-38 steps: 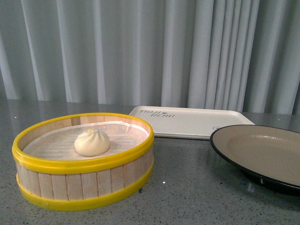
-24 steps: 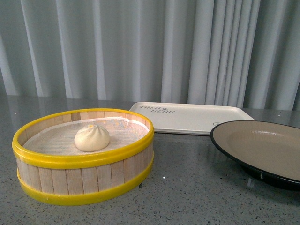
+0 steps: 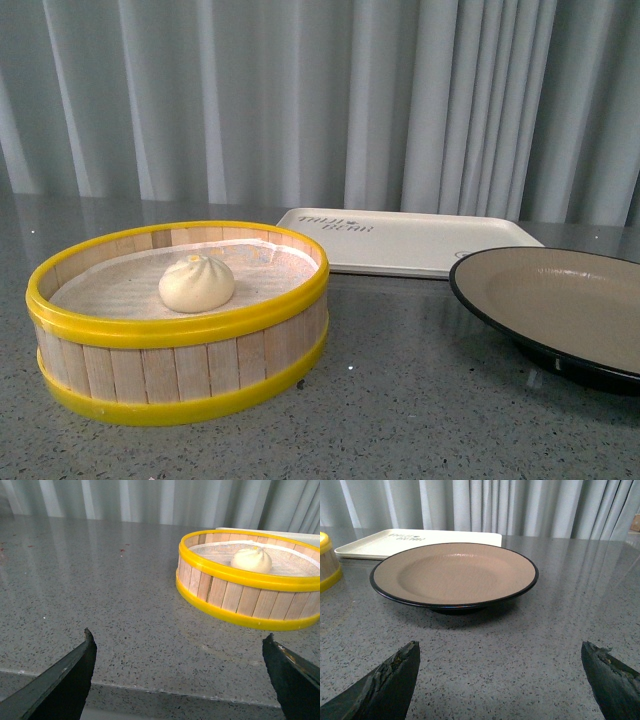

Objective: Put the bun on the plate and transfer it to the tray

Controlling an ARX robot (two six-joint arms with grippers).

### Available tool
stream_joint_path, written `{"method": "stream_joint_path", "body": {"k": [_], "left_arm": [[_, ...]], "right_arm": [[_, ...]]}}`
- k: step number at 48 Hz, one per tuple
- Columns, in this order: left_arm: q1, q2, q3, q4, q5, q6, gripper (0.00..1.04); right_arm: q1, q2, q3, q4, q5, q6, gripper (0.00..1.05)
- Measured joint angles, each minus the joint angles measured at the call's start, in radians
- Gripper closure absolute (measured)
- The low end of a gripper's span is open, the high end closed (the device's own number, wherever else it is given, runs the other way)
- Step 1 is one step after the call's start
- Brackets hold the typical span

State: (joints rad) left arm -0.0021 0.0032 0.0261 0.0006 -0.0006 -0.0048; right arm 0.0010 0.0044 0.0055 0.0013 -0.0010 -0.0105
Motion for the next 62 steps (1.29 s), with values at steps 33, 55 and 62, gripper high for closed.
{"method": "stream_joint_path", "body": {"k": [33, 55, 62], "left_arm": [[0.035, 1.108, 0.54, 0.739, 0.277, -0.122, 0.07], [-0.163, 1.366, 0.879, 0.339, 0.282, 0.167, 0.07], [-0.208, 1.42, 0.906, 0.262, 0.251, 0.189, 0.07]], "right_arm": [[0.0, -0.001, 0.0, 0.0, 0.0, 0.0, 0.08], [0.0, -0.001, 0.0, 0.0, 0.0, 0.0, 0.08], [0.0, -0.001, 0.0, 0.0, 0.0, 0.0, 0.08]]}}
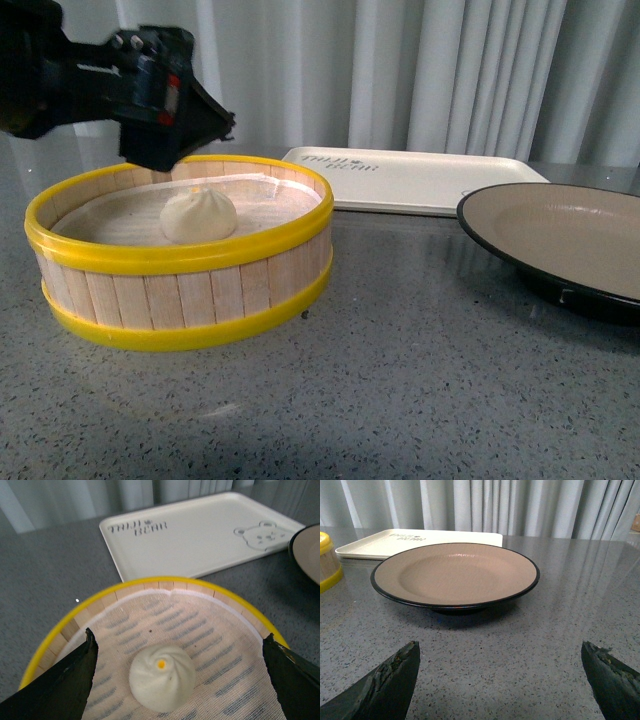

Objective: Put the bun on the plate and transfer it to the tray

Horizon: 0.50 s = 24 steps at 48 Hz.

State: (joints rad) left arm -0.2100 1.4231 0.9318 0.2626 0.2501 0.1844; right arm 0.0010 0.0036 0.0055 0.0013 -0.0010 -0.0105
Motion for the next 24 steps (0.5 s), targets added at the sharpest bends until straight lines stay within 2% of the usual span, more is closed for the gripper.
{"method": "stream_joint_path", "body": {"k": [5, 14, 24], "left_arm": [[-0.021, 0.029, 0.01, -0.021, -0.026, 0.001, 0.07], [-0.052, 0.051, 0.05, -0.054, -0.127, -0.014, 0.07], [-0.066, 0.071, 0.066, -0.094, -0.164, -0.037, 0.07]], "right_arm": [[0.0, 0.0, 0.0, 0.0, 0.0, 0.0, 0.08], [0.0, 0.0, 0.0, 0.0, 0.0, 0.0, 0.08], [0.0, 0.0, 0.0, 0.0, 0.0, 0.0, 0.08]]}}
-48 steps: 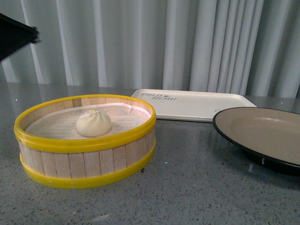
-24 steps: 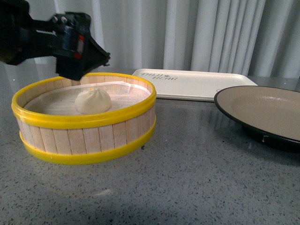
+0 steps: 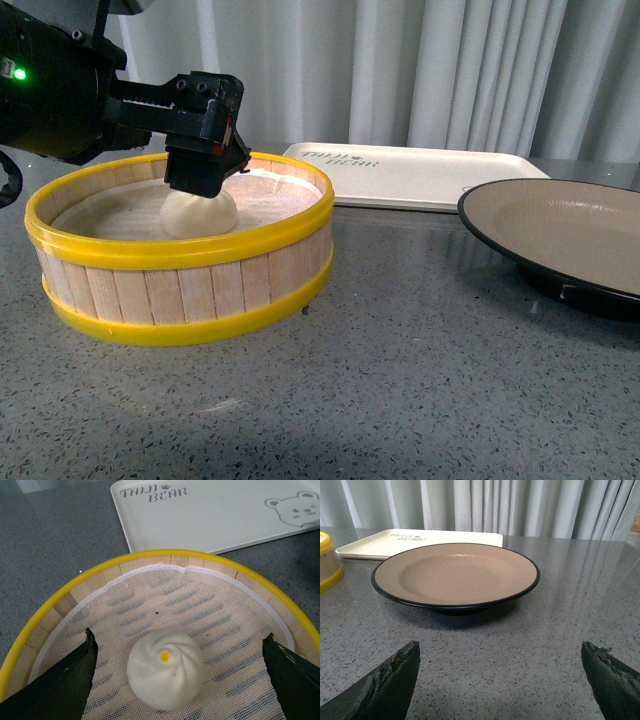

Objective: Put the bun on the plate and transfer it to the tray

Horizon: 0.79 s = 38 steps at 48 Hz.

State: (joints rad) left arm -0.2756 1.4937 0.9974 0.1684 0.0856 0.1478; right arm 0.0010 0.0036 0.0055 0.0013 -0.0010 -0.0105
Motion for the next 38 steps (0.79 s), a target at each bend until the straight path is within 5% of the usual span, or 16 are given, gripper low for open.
{"method": "stream_joint_path", "body": {"k": [38], "left_arm": [[-0.023, 0.151, 0.081, 0.04, -0.093, -0.04, 0.07]], "right_arm": [[0.0, 0.0, 0.0, 0.0, 0.0, 0.0, 0.08]]}}
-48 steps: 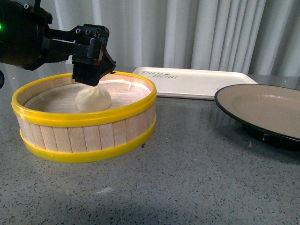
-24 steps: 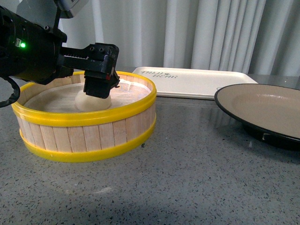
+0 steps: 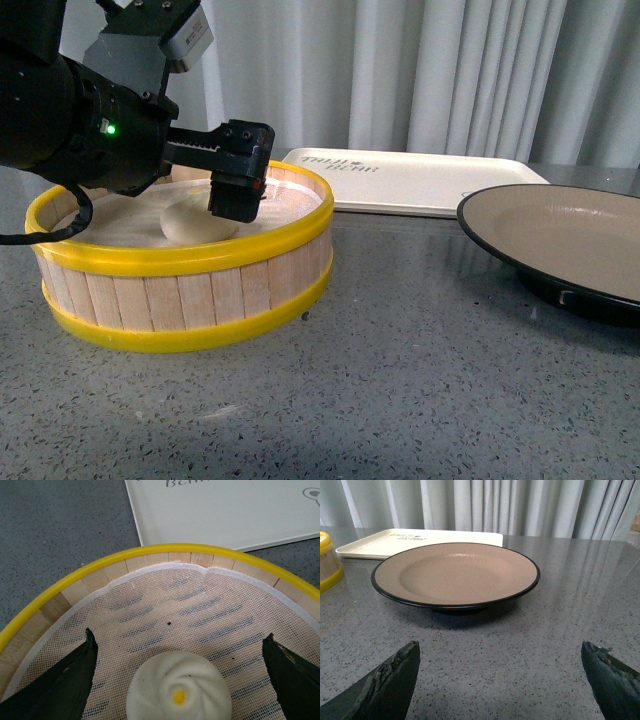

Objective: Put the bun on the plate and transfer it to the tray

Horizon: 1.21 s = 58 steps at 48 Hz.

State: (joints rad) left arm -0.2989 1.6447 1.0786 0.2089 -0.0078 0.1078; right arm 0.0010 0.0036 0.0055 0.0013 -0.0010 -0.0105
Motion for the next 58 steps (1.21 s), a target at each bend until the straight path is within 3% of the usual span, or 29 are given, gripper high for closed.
{"method": "stream_joint_path", "body": {"k": [29, 41, 49, 58], "left_arm": [[0.029, 0.033, 0.018, -0.014, -0.005, 0.0, 0.08], [0.034, 0.037, 0.018, -0.031, 0.011, -0.023, 0.41], [0.034, 0.037, 0.016, -0.032, 0.016, -0.036, 0.72], [0.03, 0.027, 0.007, -0.032, 0.026, -0.043, 0.95]], "right_arm": [[0.0, 0.0, 0.0, 0.0, 0.0, 0.0, 0.08], [0.0, 0.0, 0.0, 0.0, 0.0, 0.0, 0.08], [0.0, 0.0, 0.0, 0.0, 0.0, 0.0, 0.08], [0.0, 0.0, 0.0, 0.0, 0.0, 0.0, 0.08]]}}
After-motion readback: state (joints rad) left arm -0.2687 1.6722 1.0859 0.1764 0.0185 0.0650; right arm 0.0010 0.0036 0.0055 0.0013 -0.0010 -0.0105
